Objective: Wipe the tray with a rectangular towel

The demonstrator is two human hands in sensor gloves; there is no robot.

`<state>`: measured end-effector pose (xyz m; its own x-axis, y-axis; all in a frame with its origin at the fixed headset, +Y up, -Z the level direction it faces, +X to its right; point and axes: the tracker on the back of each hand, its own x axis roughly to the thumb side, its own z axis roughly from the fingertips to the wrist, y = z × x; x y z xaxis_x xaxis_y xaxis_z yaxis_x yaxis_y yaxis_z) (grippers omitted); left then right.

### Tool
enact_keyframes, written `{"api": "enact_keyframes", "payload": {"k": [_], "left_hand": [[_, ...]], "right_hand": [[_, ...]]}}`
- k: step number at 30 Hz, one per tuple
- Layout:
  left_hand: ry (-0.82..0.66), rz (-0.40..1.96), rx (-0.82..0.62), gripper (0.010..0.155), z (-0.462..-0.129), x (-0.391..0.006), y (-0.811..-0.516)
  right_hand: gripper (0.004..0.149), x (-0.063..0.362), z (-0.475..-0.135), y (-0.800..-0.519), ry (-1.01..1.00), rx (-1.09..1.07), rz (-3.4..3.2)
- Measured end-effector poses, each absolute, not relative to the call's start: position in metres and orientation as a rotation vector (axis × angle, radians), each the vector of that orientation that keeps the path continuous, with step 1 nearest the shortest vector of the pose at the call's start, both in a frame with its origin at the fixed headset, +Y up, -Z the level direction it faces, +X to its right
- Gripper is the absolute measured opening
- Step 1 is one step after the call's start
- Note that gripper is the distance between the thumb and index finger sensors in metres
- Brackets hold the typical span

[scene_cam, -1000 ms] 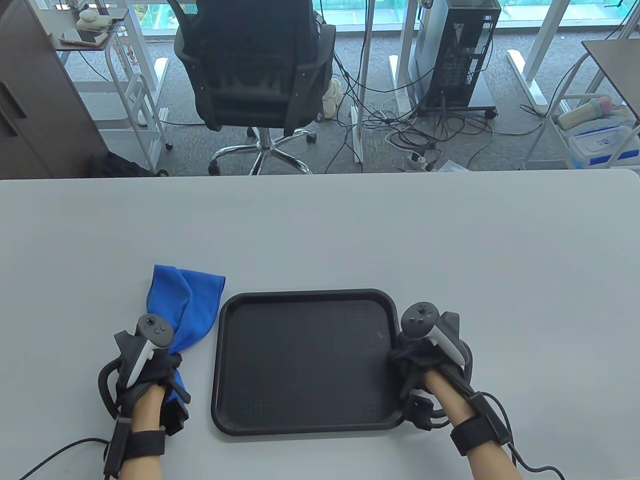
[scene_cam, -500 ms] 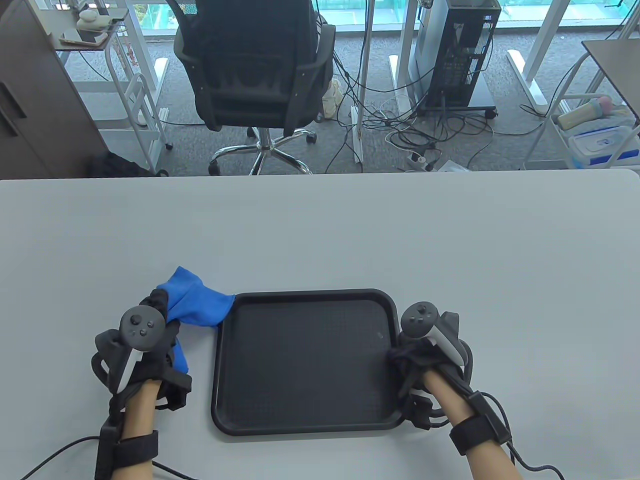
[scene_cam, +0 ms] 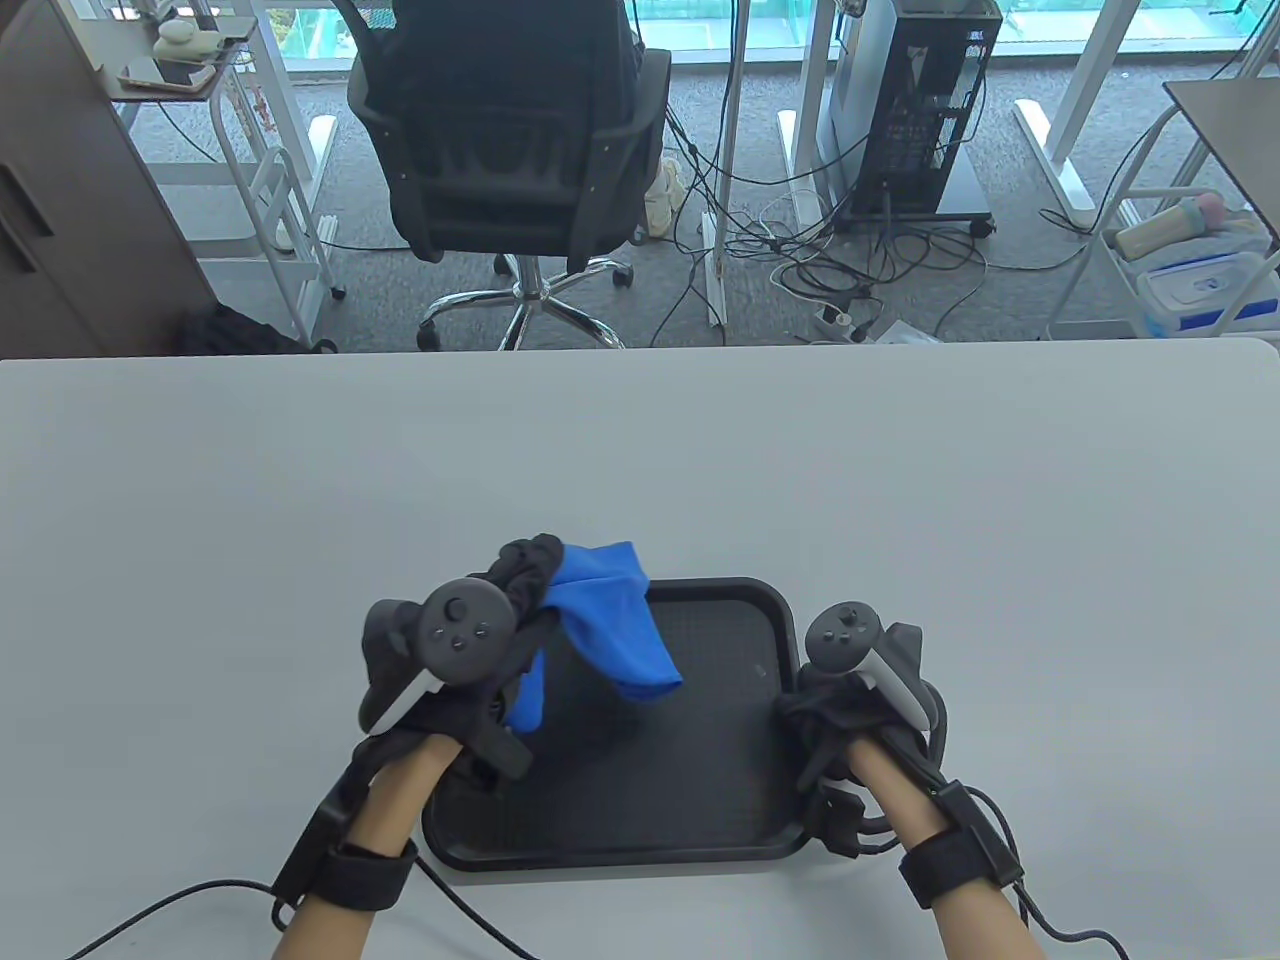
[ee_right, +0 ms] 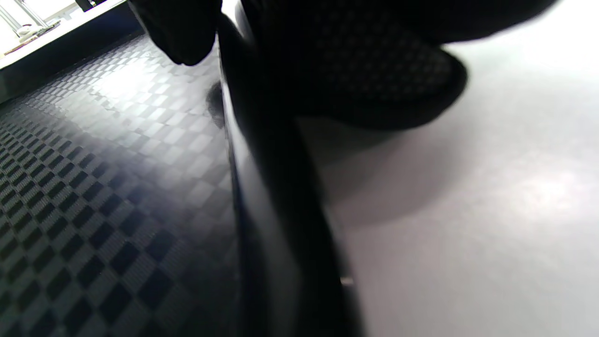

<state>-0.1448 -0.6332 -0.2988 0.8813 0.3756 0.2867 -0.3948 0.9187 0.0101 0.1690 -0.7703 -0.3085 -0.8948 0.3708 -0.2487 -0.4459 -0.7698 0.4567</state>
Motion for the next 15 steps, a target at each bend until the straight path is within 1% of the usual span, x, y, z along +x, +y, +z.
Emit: {"api": "enact_keyframes", "payload": {"k": [3,6,10,15], "left_hand": [[-0.329,0.299,0.073,0.058,-0.311,-0.106,-0.640],[-0.355,0.165,0.077,0.059,-0.322,-0.072,-0.654],[-0.415,0.036,-0.004,0.059,-0.335,-0.032,-0.685],[-0.475,-0.108,-0.130,0.058,-0.341,-0.003,-0.720]], "right_hand": [[0.056,0.169,-0.309,-0.770,0.719,-0.199,2.603],[0.057,0.169,-0.309,-0.770,0.718,-0.200,2.603],[0.057,0.169,-0.309,-0.770,0.720,-0.198,2.611],[0.057,0.168,-0.309,-0.770,0.719,-0.197,2.619]]}}
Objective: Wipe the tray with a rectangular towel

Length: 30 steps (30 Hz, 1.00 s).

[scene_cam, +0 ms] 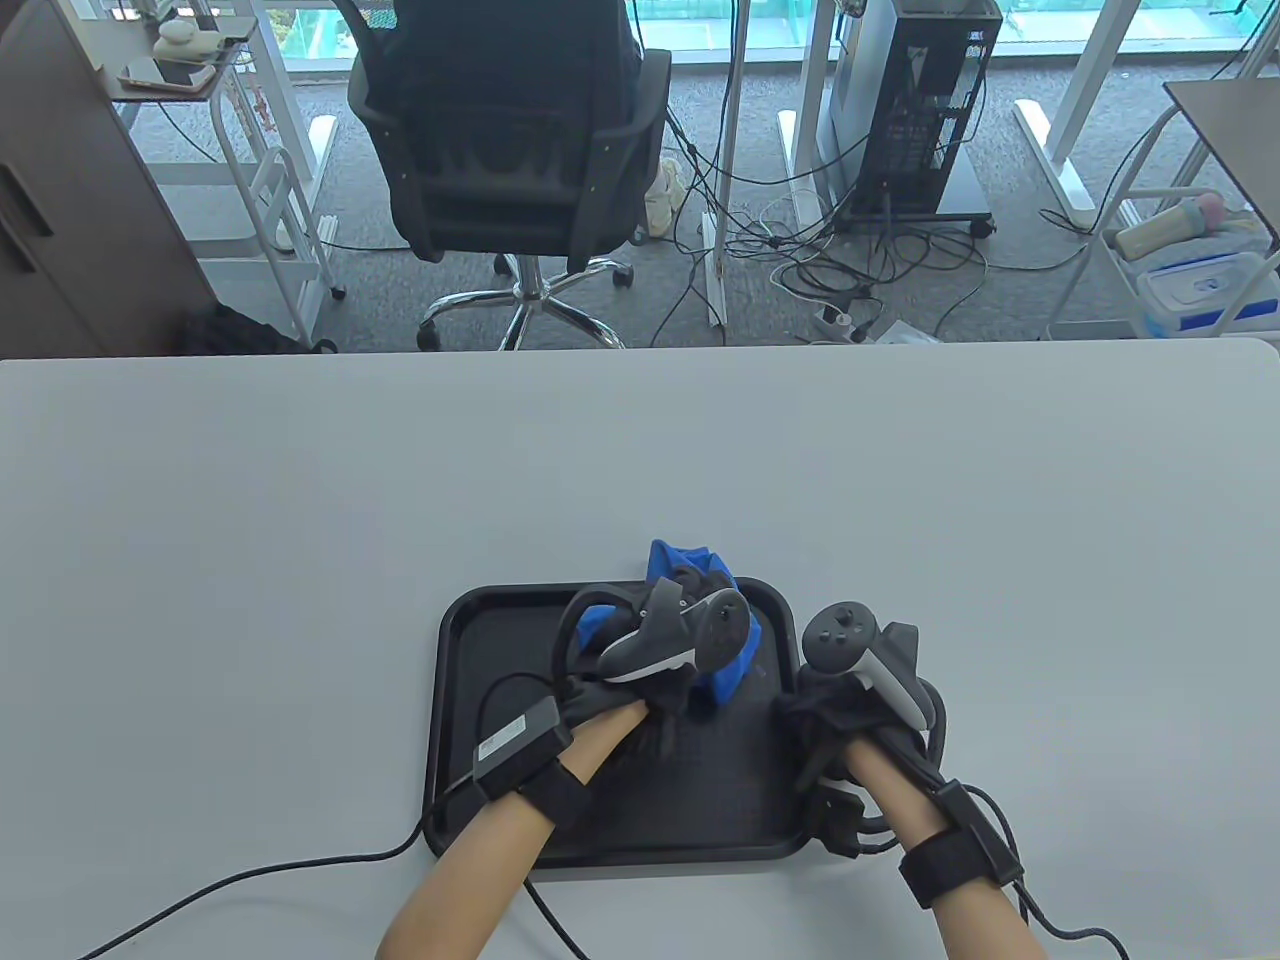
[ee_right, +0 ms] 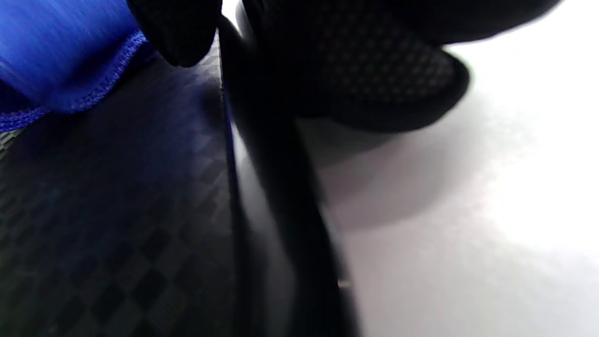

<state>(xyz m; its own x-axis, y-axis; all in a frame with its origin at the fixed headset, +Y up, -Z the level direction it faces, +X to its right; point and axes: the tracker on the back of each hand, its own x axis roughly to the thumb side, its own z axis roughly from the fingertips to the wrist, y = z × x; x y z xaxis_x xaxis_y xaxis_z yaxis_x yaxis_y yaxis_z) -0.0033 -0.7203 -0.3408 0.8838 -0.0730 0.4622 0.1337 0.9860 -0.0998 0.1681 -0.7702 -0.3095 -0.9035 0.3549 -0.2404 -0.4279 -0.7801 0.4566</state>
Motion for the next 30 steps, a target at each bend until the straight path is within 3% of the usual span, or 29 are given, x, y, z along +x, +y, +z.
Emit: {"api": "enact_keyframes", "payload": {"k": [5,16,30], "left_hand": [[-0.491,-0.219,-0.231,0.057,-0.340,0.005,-0.746],[-0.473,-0.290,-0.242,0.056,-0.339,0.002,-0.749],[-0.327,-0.328,-0.255,0.056,-0.336,-0.070,-0.751]], "right_hand": [[0.056,0.168,-0.310,-0.770,0.721,-0.201,2.620],[0.052,0.167,-0.308,-0.771,0.705,-0.232,2.619],[0.049,0.164,-0.304,-0.772,0.622,-0.286,2.666]]}}
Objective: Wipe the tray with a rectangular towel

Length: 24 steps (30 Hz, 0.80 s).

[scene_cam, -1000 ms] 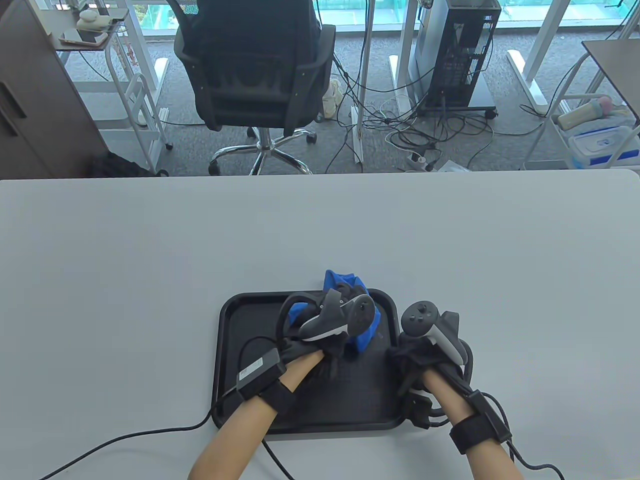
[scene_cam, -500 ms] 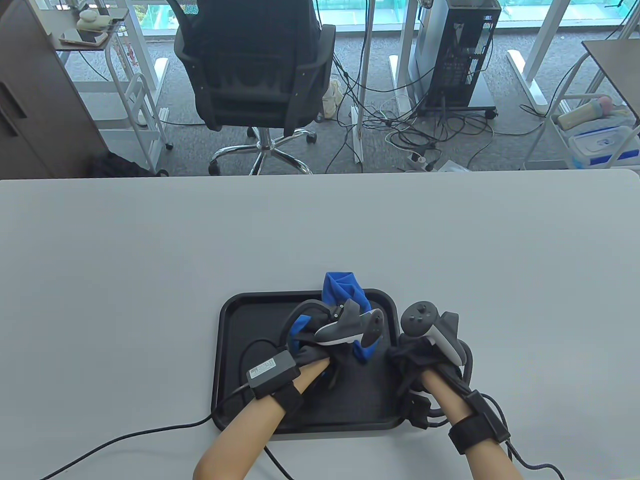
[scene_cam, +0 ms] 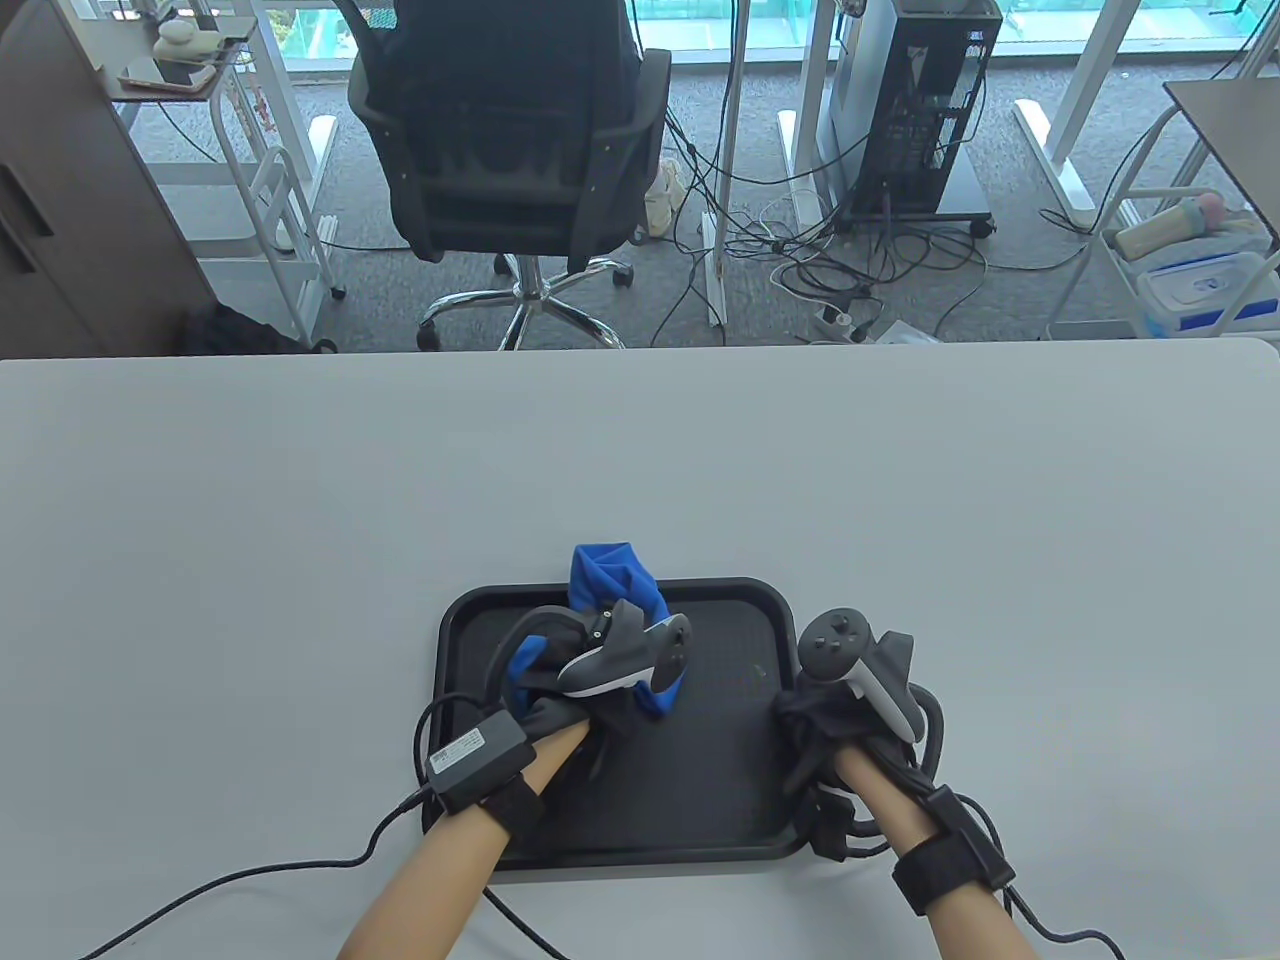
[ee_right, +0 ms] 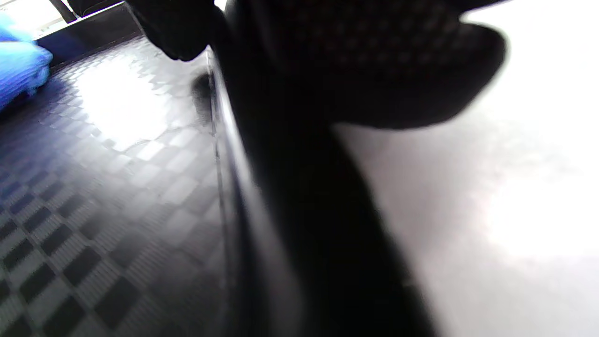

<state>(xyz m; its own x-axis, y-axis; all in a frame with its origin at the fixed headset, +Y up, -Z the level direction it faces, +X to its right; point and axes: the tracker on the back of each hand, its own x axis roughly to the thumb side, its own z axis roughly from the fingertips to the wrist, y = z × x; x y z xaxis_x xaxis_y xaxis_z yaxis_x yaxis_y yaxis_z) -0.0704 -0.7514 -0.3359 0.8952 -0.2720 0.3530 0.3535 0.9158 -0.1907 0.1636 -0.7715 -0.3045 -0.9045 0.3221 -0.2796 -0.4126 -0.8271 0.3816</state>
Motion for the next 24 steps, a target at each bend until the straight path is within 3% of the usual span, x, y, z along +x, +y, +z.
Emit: {"api": "enact_keyframes", "payload": {"k": [11,24], "left_hand": [[-0.267,-0.266,-0.356,0.054,-0.313,-0.139,-0.744],[-0.484,-0.204,-0.409,0.056,-0.260,-0.146,-0.742]], "right_hand": [[0.048,0.164,-0.303,-0.773,0.561,-0.283,2.667],[0.048,0.164,-0.303,-0.773,0.568,-0.277,2.659]]}}
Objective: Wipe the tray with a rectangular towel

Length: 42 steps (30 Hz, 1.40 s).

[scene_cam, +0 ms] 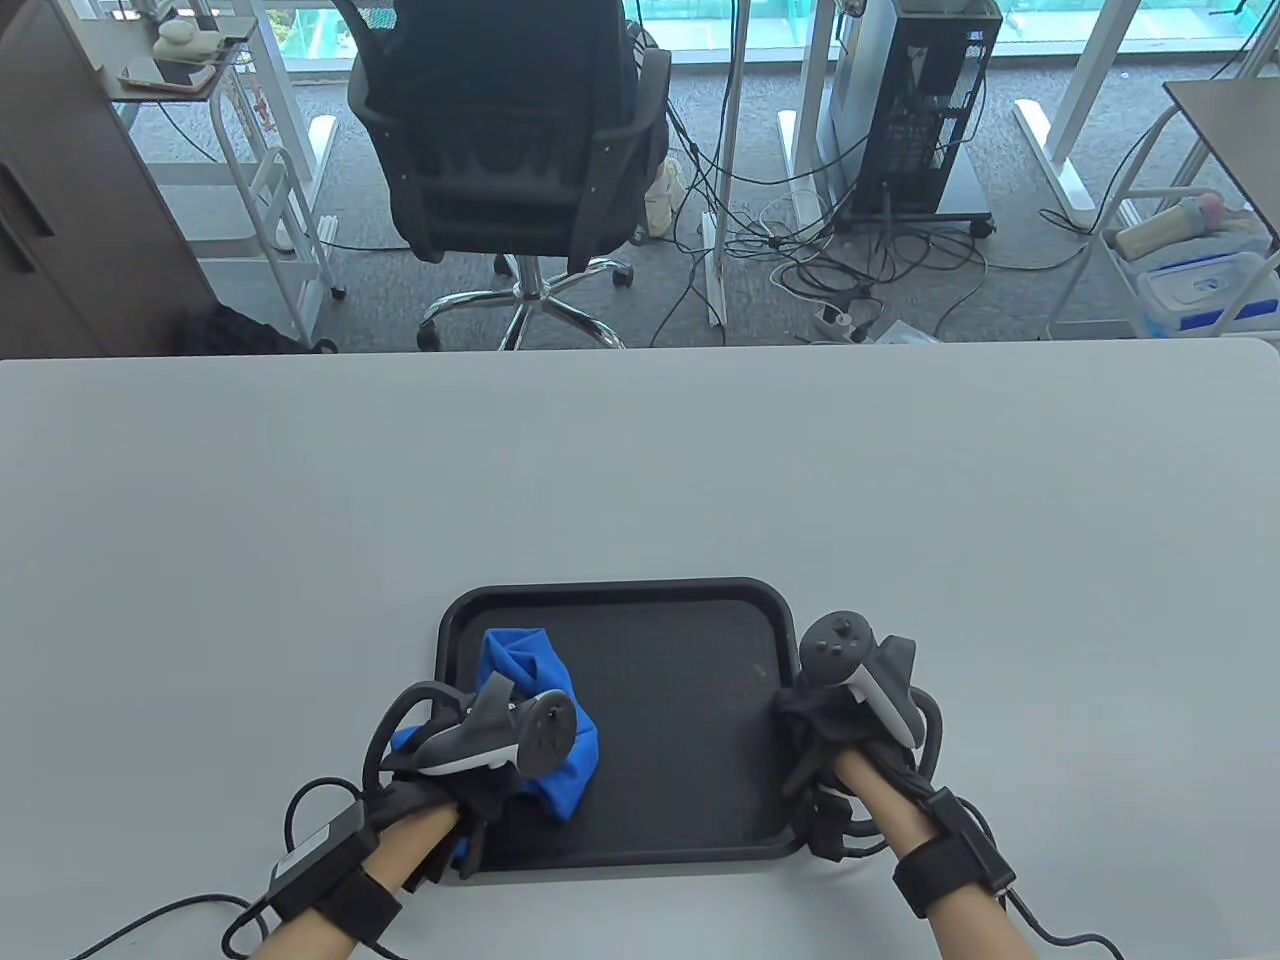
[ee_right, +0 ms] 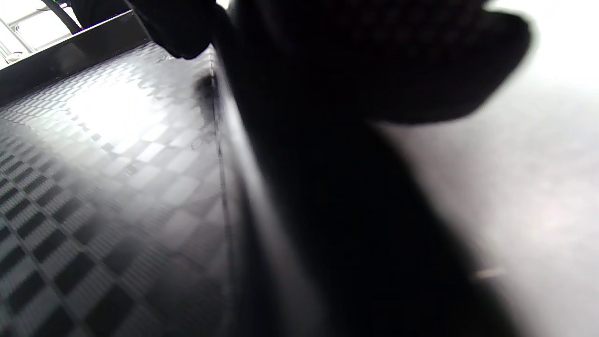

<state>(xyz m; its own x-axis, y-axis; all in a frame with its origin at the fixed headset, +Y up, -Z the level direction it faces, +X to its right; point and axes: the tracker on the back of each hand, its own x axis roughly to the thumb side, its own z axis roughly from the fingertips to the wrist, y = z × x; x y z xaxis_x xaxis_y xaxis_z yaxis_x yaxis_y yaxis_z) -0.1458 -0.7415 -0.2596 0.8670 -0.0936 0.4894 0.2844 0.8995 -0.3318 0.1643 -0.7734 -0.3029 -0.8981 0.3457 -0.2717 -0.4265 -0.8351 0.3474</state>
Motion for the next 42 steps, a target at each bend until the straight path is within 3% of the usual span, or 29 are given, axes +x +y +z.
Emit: {"api": "enact_keyframes", "payload": {"k": [10,22,33,42], "left_hand": [[-0.690,-0.285,-0.418,0.056,-0.223,-0.085,-0.740],[-0.867,-0.311,-0.355,0.056,-0.226,-0.006,-0.740],[-0.798,-0.286,-0.308,0.055,-0.261,0.025,-0.743],[-0.678,-0.270,-0.288,0.054,-0.297,0.021,-0.745]], "right_hand": [[0.048,0.165,-0.303,-0.774,0.581,-0.271,2.647],[0.048,0.166,-0.305,-0.774,0.612,-0.256,2.633],[0.048,0.169,-0.307,-0.774,0.715,-0.245,2.581],[0.047,0.169,-0.308,-0.774,0.716,-0.236,2.578]]}}
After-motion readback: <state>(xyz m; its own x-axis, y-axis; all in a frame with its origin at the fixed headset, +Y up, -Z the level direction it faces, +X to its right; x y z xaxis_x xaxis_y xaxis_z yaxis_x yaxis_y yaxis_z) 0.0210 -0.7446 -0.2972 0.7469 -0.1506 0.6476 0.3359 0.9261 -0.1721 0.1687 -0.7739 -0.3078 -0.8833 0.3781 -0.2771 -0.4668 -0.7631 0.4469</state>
